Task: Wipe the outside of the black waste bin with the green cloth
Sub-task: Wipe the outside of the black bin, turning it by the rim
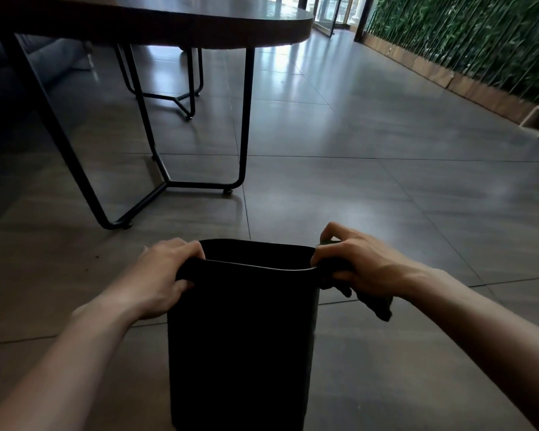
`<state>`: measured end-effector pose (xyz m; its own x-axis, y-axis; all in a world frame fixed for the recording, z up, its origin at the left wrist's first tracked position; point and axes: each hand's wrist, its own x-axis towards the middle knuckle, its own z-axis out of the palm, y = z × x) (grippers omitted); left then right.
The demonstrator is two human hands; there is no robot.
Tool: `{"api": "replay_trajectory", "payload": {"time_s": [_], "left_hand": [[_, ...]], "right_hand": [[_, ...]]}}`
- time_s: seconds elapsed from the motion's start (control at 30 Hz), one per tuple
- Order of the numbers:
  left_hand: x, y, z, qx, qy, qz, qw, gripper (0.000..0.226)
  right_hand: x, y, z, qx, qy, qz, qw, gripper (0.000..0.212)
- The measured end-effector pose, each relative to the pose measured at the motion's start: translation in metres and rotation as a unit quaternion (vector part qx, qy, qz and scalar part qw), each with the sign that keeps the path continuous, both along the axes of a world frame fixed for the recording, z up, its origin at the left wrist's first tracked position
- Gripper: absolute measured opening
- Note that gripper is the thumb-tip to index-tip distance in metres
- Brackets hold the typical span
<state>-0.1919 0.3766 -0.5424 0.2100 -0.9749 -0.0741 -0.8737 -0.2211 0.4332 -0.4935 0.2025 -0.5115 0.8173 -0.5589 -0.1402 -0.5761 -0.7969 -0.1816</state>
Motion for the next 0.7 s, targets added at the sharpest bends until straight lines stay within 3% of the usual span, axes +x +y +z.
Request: {"api": "replay_trajectory", "payload": {"time_s": [0.13,0.33,0.5,0.7], "left_hand": [[0.005,-0.001,-0.002,-0.053,-0.024,0.073,0.996,0.026],[-0.020,-0.014,0.014,-0.235,0.106,0.024,0.966,0.035],[-0.041,-0.017,0.014,-0.187,0.090,-0.061,0.976,0.062],[-0.039,-0.023,0.009,-0.193,0.060,-0.048,0.978,0.061]], "right_hand": [[0.022,0.016,0.029,-0.001,-0.009,0.017,1.000,0.022],[0.069,0.033,0.052,-0.024,0.016,-0.040,0.999,0.026],[0.102,0.043,0.048,-0.046,-0.006,-0.104,0.993,0.029],[0.097,0.051,0.033,-0.059,-0.089,-0.107,0.989,0.032]]}}
